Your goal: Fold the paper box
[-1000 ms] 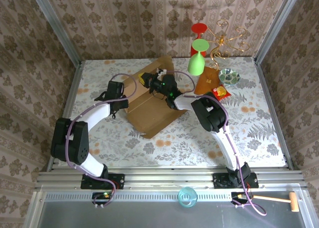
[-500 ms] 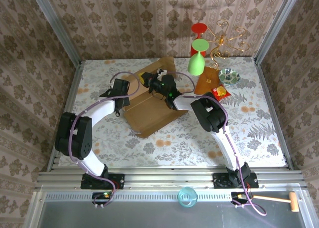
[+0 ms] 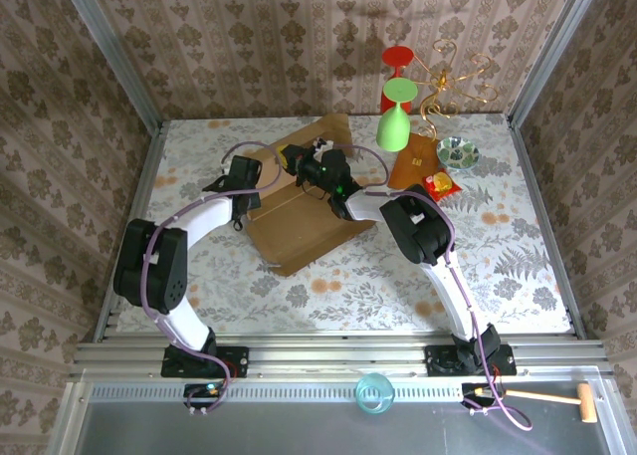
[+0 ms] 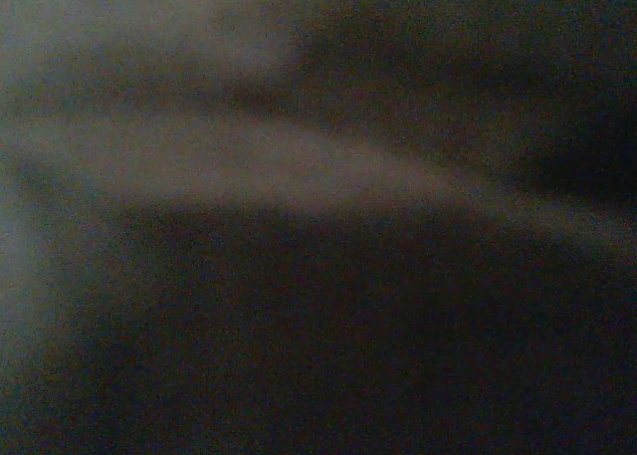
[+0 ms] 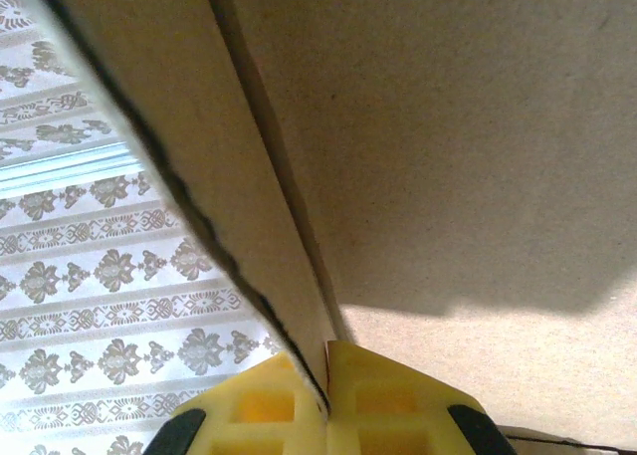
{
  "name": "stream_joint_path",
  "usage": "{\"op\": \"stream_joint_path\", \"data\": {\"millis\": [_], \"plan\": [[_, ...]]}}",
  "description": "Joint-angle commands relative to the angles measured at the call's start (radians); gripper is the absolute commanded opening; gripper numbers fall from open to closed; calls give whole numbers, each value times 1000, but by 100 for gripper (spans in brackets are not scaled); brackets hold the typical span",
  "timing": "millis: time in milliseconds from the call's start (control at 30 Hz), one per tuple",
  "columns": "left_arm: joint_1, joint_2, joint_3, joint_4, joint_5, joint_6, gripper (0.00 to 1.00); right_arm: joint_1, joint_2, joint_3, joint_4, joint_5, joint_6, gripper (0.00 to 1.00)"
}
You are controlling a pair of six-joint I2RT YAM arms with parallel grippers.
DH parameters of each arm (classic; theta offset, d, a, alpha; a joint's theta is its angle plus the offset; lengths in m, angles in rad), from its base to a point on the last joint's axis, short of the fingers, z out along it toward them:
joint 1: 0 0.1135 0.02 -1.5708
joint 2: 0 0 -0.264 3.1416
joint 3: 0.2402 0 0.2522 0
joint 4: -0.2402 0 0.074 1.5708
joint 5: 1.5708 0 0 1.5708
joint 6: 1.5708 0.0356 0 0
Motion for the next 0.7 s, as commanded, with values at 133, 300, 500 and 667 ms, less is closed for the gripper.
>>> {"op": "stream_joint_path", "data": {"millis": [133, 300, 500, 667], "plan": [[-3, 49, -7, -2, -8, -24, 0, 31, -37, -10, -63, -24, 28, 0], [2, 35, -1, -11, -43, -1, 0, 33, -79, -33, -113, 19, 27, 1], [64, -30, -21, 5, 20, 114, 0, 35, -201, -68, -307, 77, -29, 43], [134, -89, -45, 53, 156, 272, 0, 42, -316, -73, -463, 105, -81, 59]]}}
